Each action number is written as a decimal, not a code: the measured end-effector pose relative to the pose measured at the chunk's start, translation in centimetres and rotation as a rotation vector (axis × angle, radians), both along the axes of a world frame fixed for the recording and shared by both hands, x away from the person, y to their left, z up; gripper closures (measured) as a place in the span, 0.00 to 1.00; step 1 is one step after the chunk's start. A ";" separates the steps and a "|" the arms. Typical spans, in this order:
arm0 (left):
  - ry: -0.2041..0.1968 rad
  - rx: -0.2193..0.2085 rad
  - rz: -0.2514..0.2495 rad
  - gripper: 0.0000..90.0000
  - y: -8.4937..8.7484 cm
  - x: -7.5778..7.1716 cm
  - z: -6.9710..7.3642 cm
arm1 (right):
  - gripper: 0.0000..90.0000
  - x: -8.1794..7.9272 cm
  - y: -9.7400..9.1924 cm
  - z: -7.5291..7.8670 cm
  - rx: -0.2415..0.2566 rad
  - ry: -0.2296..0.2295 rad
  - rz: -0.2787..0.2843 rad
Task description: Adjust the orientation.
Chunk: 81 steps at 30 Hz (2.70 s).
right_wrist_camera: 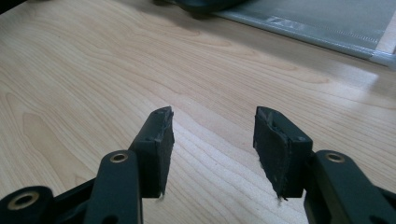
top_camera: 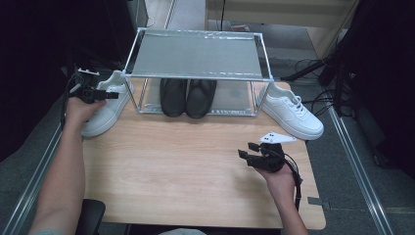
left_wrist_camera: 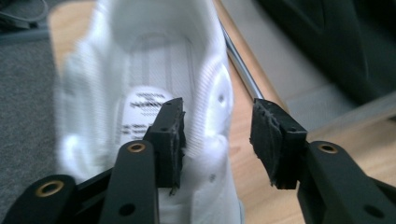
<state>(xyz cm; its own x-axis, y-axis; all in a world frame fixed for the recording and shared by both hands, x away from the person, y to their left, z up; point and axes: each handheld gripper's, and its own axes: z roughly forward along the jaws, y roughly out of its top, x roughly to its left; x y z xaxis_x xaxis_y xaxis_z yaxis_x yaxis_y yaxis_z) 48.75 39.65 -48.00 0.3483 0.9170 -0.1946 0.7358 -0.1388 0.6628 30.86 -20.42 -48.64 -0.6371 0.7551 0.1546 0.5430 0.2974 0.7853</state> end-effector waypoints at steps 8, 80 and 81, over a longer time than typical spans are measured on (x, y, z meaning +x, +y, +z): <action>-0.023 -0.012 0.030 0.81 0.3 -0.4 -0.5 | 0.54 0.0 0.1 -0.2 -0.004 0.000 0.004; 0.023 -0.133 -0.111 0.91 -8.2 -18.0 4.3 | 0.51 3.4 3.8 1.9 0.051 -0.042 0.153; 0.023 -0.133 -0.127 0.91 -8.7 -18.1 4.4 | 0.51 3.4 3.8 1.9 0.052 -0.043 0.155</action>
